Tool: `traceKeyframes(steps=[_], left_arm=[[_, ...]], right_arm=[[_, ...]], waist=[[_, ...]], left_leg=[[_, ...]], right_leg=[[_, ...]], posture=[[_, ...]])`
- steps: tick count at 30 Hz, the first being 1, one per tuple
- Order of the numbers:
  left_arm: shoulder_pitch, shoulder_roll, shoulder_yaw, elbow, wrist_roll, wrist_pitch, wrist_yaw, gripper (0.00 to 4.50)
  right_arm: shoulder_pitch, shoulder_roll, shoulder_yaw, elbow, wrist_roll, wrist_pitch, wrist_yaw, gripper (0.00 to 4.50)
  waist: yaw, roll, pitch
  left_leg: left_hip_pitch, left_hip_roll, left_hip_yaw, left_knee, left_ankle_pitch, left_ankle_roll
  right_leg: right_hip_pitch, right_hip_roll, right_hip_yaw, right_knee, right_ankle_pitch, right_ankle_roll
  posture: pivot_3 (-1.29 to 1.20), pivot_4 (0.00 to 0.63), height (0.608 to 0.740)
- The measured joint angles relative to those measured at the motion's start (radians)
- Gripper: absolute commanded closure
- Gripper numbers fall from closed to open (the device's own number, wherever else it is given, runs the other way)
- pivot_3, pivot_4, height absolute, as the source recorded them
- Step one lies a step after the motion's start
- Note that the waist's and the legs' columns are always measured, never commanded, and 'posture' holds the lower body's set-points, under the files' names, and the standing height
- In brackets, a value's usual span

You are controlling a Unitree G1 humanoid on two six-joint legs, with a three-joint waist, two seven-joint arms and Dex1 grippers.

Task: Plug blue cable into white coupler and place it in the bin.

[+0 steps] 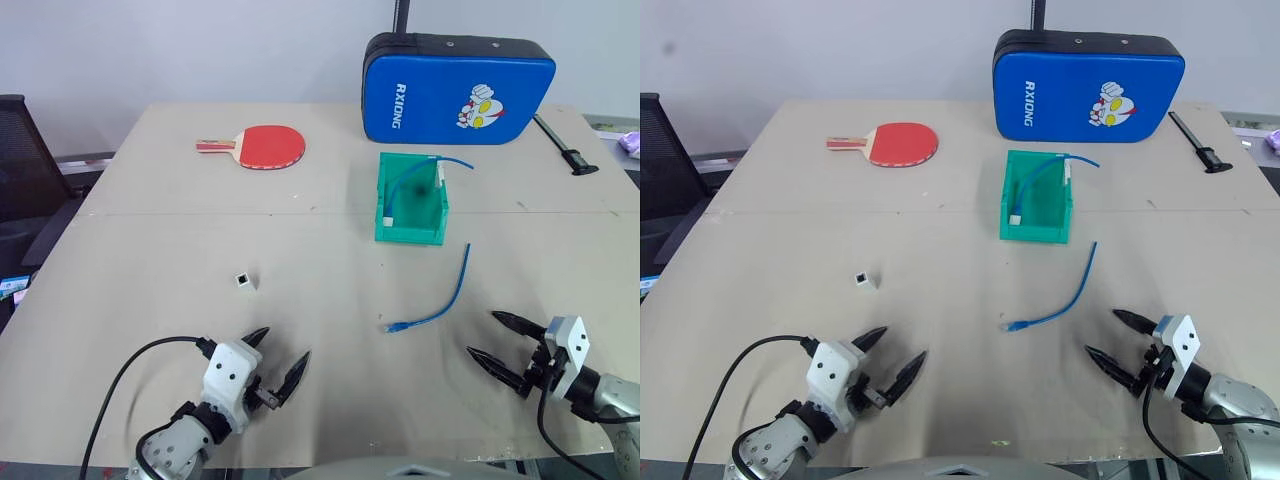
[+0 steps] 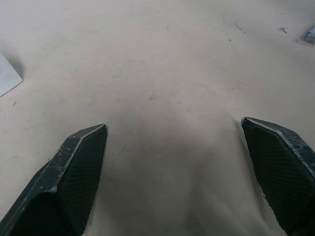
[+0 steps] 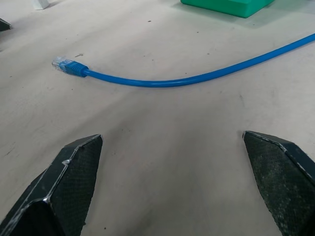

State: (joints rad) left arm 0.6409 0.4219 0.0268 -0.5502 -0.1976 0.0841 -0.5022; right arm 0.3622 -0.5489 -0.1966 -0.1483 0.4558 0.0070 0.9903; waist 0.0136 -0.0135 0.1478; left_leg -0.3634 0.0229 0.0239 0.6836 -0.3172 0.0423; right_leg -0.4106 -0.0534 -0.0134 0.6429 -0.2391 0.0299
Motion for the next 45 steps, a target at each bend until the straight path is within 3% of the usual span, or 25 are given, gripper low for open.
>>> traceKeyframes(steps=[18,23,29,34,40,45], left_arm=[[-0.059,0.038,0.004,0.021,-0.004,0.018,-0.065,0.03],[-0.113,0.133,0.011,0.021,-0.045,0.042,-0.158,0.03],[-0.271,0.325,0.052,-0.038,-0.213,0.129,-0.365,0.03],[-0.423,0.472,0.053,-0.05,-0.326,0.209,-0.537,0.03],[-0.503,0.536,0.052,-0.054,-0.36,0.252,-0.613,0.03],[-0.462,0.543,0.057,-0.069,-0.34,0.234,-0.637,0.03]], right_arm=[[0.019,0.002,-0.001,-0.004,-0.005,-0.058,0.007,0.0],[0.001,-0.081,0.02,-0.008,-0.039,-0.071,0.066,0.0],[-0.178,-0.156,0.137,-0.123,-0.055,0.091,0.07,0.0],[-0.381,-0.216,0.333,-0.146,-0.167,0.219,0.098,0.0],[-0.501,-0.207,0.429,-0.049,-0.242,0.18,0.145,0.0],[-0.562,-0.176,0.461,-0.004,-0.269,0.159,0.16,0.0]], waist=[[0.001,0.001,0.0],[0.0,0.001,0.001],[-0.003,0.001,0.002],[0.002,0.001,0.004],[0.0,0.0,0.005],[-0.003,0.0,0.006]], left_leg=[[0.0,0.0,0.001,0.0,0.0,0.0],[0.0,0.0,0.001,0.0,0.0,0.0],[0.002,0.0,0.001,0.0,0.0,0.0],[-0.001,0.0,-0.001,0.0,0.0,0.0],[-0.001,-0.001,0.001,0.0,0.0,0.0],[-0.001,-0.001,0.0,0.0,0.0,0.0]], right_leg=[[0.0,0.001,0.0,0.0,0.0,0.0],[0.0,0.003,0.0,0.0,0.0,0.0],[0.0,0.004,0.0,0.002,0.001,-0.001],[-0.001,0.005,-0.001,0.001,0.0,-0.001],[-0.001,0.005,-0.001,-0.001,0.001,0.0],[-0.001,0.005,-0.001,0.0,0.001,0.0]], posture=[[0.0,0.15,0.74],[0.0,0.15,0.74],[0.0,0.15,0.74],[0.0,0.15,0.74],[0.0,0.15,0.74],[0.0,0.15,0.74]])
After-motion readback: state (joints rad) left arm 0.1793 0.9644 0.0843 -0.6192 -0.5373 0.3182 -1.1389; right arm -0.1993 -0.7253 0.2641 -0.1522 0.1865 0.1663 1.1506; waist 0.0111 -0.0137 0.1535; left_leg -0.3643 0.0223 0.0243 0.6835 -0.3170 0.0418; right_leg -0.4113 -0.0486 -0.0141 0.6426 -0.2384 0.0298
